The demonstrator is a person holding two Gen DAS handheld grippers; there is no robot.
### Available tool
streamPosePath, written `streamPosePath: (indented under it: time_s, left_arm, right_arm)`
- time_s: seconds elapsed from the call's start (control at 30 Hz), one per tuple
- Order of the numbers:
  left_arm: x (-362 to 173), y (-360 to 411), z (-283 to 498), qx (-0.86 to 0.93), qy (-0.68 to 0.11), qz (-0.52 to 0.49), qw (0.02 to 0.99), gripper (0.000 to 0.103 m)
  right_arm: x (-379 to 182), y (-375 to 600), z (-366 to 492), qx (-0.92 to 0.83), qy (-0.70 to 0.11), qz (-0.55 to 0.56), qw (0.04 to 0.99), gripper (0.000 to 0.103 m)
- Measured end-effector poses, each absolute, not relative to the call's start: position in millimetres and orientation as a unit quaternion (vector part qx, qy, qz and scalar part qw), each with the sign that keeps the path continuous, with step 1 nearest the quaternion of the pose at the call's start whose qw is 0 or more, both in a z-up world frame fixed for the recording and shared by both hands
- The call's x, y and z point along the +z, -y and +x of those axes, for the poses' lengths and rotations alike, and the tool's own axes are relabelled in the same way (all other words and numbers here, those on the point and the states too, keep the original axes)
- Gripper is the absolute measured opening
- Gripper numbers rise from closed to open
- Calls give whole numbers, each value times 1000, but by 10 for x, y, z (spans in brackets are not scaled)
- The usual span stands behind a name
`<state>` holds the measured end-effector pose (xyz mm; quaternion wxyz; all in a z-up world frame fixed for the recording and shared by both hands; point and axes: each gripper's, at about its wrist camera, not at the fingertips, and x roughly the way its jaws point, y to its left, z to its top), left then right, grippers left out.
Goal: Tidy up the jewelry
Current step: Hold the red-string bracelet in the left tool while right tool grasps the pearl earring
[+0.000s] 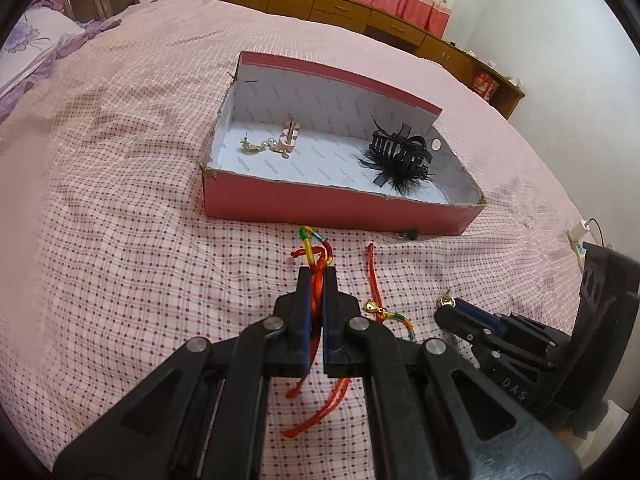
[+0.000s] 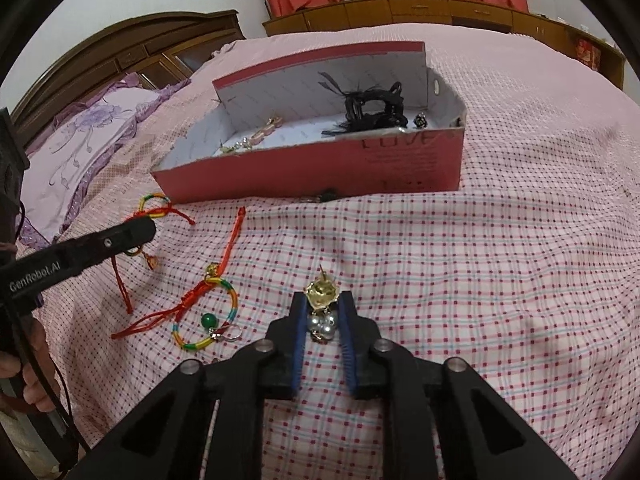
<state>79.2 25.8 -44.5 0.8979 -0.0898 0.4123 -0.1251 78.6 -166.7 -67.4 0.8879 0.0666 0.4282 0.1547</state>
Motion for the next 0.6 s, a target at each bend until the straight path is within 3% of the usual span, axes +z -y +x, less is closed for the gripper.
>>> streamPosePath:
  time_s: [0.6]
  left_arm:
    - [-166, -233, 703, -124, -372, -77, 917, 0]
  right_arm:
    - [-227, 1764, 576, 157, -362, 76, 915, 17]
